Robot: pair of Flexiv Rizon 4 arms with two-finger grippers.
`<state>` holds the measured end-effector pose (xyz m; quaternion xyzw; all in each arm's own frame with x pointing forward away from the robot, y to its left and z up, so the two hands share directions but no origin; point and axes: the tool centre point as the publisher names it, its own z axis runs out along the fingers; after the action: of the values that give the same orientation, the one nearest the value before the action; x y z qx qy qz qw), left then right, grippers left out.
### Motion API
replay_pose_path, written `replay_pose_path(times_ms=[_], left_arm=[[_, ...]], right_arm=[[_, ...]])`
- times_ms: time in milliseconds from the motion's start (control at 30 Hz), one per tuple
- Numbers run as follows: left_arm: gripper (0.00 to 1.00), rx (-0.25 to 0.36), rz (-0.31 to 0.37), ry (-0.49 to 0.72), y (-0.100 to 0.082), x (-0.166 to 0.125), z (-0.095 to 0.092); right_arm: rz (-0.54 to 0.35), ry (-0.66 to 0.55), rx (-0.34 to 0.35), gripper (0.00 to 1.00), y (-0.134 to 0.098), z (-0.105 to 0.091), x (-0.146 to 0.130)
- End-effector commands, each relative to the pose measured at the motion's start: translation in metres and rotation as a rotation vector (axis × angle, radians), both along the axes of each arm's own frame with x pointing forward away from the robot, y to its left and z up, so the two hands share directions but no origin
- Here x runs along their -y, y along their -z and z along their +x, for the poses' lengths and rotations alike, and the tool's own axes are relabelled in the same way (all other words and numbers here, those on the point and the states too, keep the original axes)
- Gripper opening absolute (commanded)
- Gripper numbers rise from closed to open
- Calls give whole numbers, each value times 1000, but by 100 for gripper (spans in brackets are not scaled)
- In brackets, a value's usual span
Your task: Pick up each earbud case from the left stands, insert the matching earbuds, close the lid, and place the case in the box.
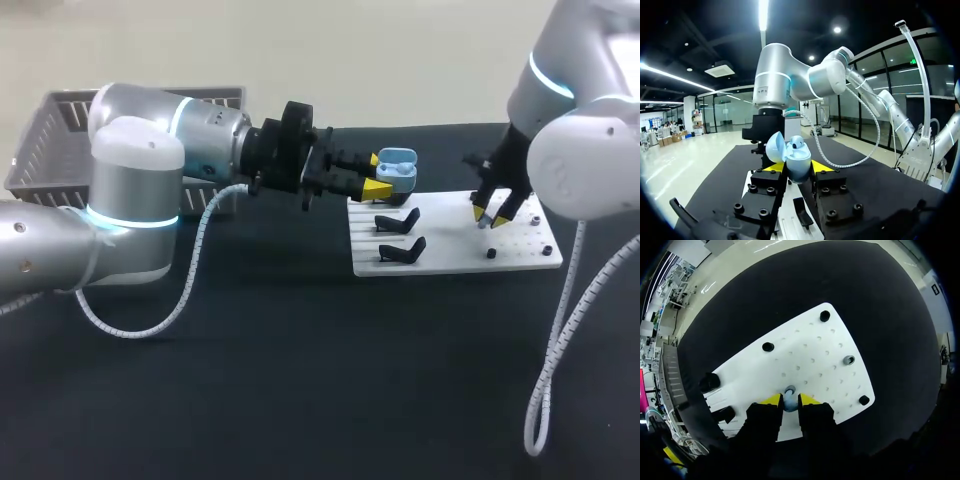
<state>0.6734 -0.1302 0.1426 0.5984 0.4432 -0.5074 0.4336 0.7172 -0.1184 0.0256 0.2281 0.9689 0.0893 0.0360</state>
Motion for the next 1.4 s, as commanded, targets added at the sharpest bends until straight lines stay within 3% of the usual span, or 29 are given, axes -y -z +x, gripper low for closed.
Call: replay_pose_path(times_ms=[33, 200, 400, 567, 733, 900, 1033, 1267, 1400], left_arm=[[0, 1, -1, -1, 1, 0, 0], [0, 1, -1, -1, 1, 0, 0], [0, 1, -1, -1, 1, 0, 0], [0, 1, -1, -1, 1, 0, 0], [0, 1, -1, -1, 1, 0, 0], [0, 1, -1, -1, 1, 0, 0], [0, 1, -1, -1, 1, 0, 0], [0, 1, -1, -1, 1, 0, 0], [0, 1, -1, -1, 1, 0, 0]], right_arm=[[-2, 1, -8, 0, 2, 2, 0], [11, 9, -1, 0, -10, -2, 2], [57, 35, 37, 0, -44, -10, 9], [73, 40, 79, 0, -82, -19, 17], [86, 8, 127, 0, -136, -27, 17], [109, -65, 131, 0, -184, -38, 6], [110, -121, 116, 0, -209, -46, -8], [95, -233, 110, 0, -238, -60, -34], [86, -327, 95, 0, -243, -66, -55]])
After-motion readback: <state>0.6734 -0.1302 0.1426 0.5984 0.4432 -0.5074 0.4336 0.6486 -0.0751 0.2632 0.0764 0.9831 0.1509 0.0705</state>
